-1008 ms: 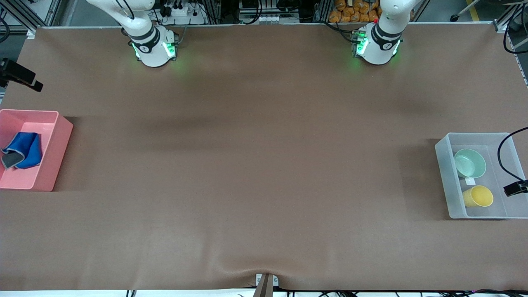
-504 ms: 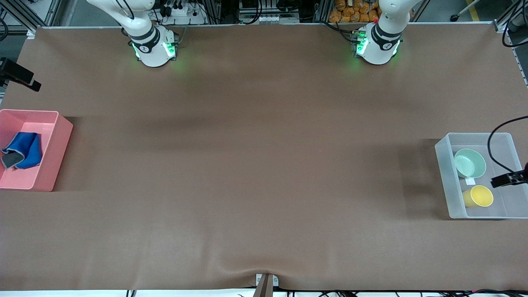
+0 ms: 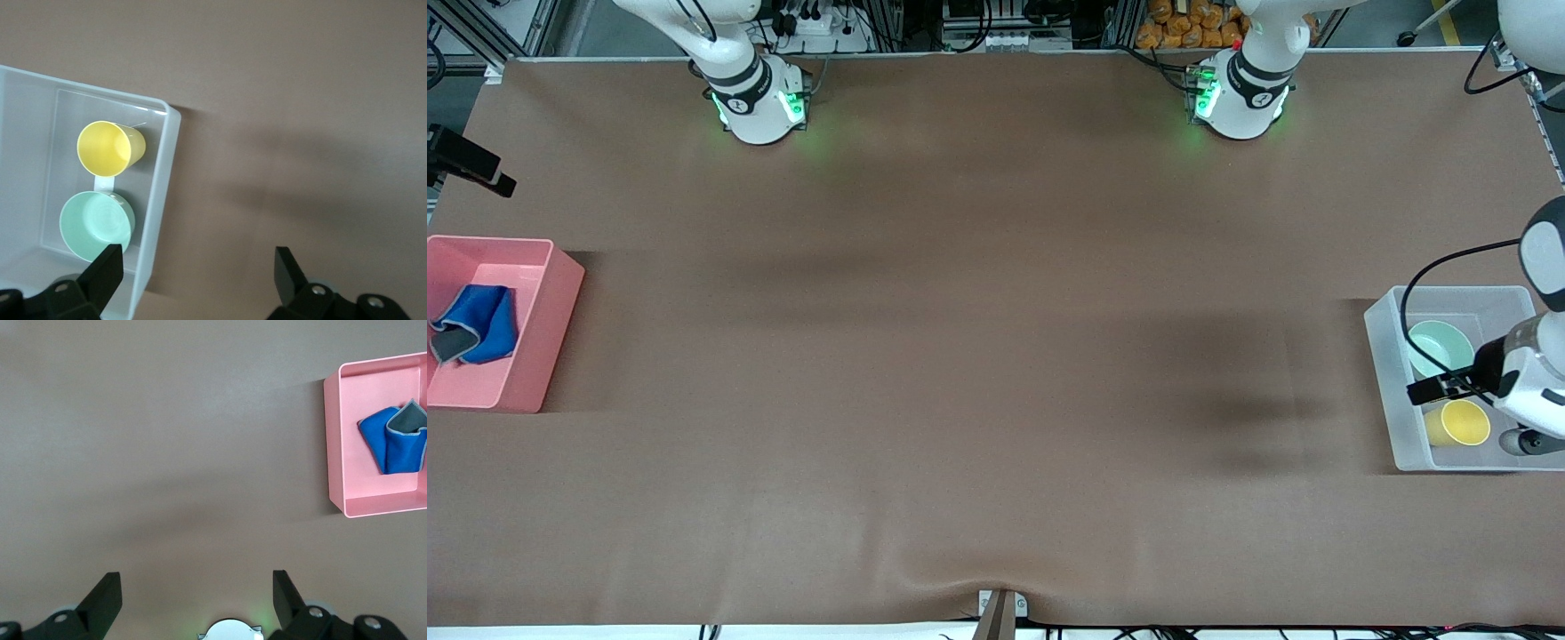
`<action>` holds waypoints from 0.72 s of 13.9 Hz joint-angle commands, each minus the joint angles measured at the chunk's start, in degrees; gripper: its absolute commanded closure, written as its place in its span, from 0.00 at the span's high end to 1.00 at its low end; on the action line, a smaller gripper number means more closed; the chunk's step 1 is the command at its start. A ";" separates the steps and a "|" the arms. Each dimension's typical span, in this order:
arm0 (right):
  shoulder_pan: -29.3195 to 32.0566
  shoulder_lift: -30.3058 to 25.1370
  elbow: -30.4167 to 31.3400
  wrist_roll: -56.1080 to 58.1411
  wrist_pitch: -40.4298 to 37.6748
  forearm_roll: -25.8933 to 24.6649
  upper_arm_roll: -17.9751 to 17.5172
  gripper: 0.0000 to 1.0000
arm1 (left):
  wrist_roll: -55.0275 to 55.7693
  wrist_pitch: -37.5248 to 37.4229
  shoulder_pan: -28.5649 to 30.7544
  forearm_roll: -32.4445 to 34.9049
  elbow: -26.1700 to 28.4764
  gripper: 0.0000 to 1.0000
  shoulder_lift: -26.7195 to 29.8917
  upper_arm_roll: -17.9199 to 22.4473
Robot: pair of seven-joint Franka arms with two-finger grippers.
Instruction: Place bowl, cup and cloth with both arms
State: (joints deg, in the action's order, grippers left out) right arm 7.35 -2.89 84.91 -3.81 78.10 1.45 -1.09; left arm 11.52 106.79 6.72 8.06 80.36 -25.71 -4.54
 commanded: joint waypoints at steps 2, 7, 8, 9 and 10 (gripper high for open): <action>0.13 0.07 -0.62 0.12 -0.57 -0.58 -0.31 1.00 | 0.78 -4.12 -4.94 -2.16 1.38 1.00 5.48 4.09; 0.12 0.07 -0.62 -0.05 -0.75 -0.57 -0.31 1.00 | -0.01 -14.49 -9.35 -3.14 6.01 1.00 15.04 5.69; 0.12 0.07 -0.62 -0.05 -0.75 -0.57 -0.31 1.00 | -0.62 -14.24 -9.44 -3.22 10.30 1.00 18.82 5.51; 0.12 -0.01 -0.62 -0.05 -0.75 -0.57 -0.31 1.00 | -1.84 -14.24 -9.79 -3.75 13.13 1.00 21.64 5.51; 0.12 0.07 -0.62 -0.14 -0.75 -0.49 -0.23 1.00 | -2.20 -14.16 -10.49 -4.71 14.98 1.00 24.10 5.51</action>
State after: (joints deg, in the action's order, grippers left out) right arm 7.34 -2.85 84.92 -3.81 78.04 1.45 -1.15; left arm 11.02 91.73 -2.58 5.35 87.00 -9.34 0.11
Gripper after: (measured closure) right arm 0.000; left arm 0.000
